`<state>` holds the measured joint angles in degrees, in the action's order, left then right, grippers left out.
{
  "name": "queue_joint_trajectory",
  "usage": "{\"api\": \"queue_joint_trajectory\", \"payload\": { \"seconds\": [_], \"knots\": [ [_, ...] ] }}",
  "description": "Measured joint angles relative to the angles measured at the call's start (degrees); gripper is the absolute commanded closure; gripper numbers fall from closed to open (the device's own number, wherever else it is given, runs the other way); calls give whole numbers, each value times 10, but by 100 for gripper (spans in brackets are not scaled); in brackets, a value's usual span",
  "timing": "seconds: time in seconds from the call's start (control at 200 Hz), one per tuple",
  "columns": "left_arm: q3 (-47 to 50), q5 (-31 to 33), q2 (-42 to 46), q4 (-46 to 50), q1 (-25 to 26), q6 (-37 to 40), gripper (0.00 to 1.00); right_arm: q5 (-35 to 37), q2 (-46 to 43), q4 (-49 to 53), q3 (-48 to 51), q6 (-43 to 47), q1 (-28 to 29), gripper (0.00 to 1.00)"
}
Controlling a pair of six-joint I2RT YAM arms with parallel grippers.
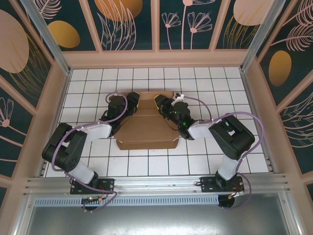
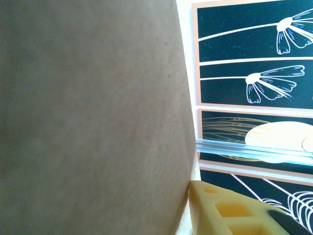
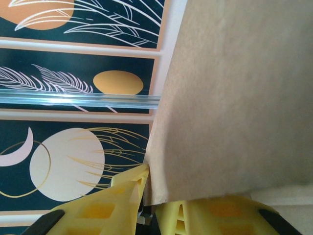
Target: Fold the paper box
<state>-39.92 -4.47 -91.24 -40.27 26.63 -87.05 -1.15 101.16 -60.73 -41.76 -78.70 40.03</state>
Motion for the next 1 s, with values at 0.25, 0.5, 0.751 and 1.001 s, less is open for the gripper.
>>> {"api": "queue_joint_trajectory", "payload": {
  "seconds": [0.25,0.5,0.751,1.001],
  "knots": [
    [0,-27,-3,-6,-2,0,63,1,16,-31,5,0,-12,91],
    [0,-48,18,29,-2,33,42,18,4,-46,29,0,-20,92],
    [-37,-92,115,198,-39,223,42,26,-69,-27,78,8,-69,93],
    [-169,-77,177,381,-63,407,41,7,-84,-35,122,8,-104,93]
  ]
}}
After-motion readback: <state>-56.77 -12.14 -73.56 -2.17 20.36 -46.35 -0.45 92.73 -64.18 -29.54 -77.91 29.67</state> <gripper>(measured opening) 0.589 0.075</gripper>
